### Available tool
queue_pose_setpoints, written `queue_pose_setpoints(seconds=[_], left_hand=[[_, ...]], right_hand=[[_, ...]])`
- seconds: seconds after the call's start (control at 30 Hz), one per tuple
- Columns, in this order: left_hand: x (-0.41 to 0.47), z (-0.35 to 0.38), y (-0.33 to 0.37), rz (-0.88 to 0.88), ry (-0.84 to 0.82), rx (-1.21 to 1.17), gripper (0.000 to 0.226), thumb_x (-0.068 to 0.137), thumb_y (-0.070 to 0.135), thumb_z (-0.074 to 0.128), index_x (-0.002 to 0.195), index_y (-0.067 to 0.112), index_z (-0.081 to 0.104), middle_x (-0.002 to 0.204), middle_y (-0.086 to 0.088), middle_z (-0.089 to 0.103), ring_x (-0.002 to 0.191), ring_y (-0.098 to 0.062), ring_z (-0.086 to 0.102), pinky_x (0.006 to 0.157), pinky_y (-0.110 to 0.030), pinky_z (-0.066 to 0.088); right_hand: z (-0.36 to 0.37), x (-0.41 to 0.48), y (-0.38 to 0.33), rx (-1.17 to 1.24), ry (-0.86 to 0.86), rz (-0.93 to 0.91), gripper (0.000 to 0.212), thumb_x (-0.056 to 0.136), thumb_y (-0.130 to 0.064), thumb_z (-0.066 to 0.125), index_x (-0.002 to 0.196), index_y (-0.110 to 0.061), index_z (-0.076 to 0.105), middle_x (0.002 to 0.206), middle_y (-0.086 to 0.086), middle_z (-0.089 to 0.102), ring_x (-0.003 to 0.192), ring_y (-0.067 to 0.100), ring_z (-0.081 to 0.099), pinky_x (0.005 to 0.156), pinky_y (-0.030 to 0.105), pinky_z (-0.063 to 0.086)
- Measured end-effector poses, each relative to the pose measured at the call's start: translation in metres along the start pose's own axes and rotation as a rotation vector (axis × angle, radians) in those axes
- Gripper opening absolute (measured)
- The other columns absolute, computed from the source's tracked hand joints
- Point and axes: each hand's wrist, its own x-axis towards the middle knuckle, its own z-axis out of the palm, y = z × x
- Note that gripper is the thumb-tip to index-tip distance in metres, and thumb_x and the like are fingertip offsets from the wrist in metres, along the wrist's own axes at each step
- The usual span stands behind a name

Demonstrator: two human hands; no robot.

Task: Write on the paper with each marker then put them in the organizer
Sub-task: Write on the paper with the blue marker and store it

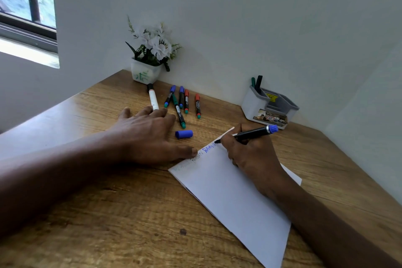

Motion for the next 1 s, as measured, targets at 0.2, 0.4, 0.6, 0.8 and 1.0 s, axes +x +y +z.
queue_pose_setpoints(seconds=[0.2, 0.4, 0.6, 0.8, 1.0], left_hand=[[-0.001, 0.0, 0.0, 0.002, 0.0, -0.006, 0.109, 0.07, 0.094, 0.034, 0.158, 0.031, 0.02, 0.169, 0.004, 0.009, 0.155, -0.022, 0.009, 0.122, -0.06, 0.008], [0.001, -0.001, 0.0, -0.005, -0.012, -0.002, 0.11, 0.07, 0.094, 0.034, 0.159, 0.031, 0.017, 0.17, 0.004, 0.007, 0.155, -0.022, 0.008, 0.122, -0.061, 0.008], [0.002, 0.0, -0.001, -0.007, -0.017, -0.005, 0.11, 0.07, 0.094, 0.034, 0.159, 0.032, 0.016, 0.17, 0.004, 0.006, 0.156, -0.022, 0.007, 0.123, -0.06, 0.007], [0.001, -0.001, -0.001, 0.011, -0.001, -0.034, 0.109, 0.067, 0.095, 0.035, 0.156, 0.032, 0.025, 0.169, 0.002, 0.012, 0.154, -0.022, 0.013, 0.122, -0.06, 0.01], [0.0, 0.0, -0.006, 0.06, 0.062, -0.066, 0.113, 0.055, 0.105, 0.028, 0.154, 0.049, 0.023, 0.169, 0.005, 0.009, 0.154, -0.02, 0.017, 0.121, -0.058, 0.016]], right_hand=[[-0.001, 0.001, -0.003, 0.038, 0.003, 0.043, 0.021, 0.085, -0.015, 0.072, 0.083, 0.004, 0.065, 0.052, 0.002, 0.062, 0.042, 0.009, 0.054, 0.046, 0.023, 0.046], [-0.002, -0.001, -0.005, 0.019, -0.033, 0.055, 0.015, 0.086, -0.016, 0.071, 0.082, -0.002, 0.068, 0.055, 0.001, 0.064, 0.046, 0.007, 0.056, 0.047, 0.021, 0.044], [-0.001, -0.001, -0.008, 0.031, 0.012, 0.09, 0.015, 0.087, -0.017, 0.072, 0.082, -0.004, 0.068, 0.056, 0.003, 0.066, 0.043, 0.006, 0.056, 0.041, 0.016, 0.041], [-0.005, -0.003, -0.008, 0.245, 0.045, 0.16, 0.018, 0.093, -0.02, 0.068, 0.083, -0.005, 0.068, 0.057, 0.002, 0.067, 0.046, 0.01, 0.056, 0.043, 0.021, 0.043], [-0.016, 0.0, -0.007, 0.575, -0.04, 0.159, 0.009, 0.093, -0.004, 0.063, 0.099, 0.0, 0.068, 0.069, 0.009, 0.067, 0.061, 0.017, 0.061, 0.051, 0.028, 0.043]])
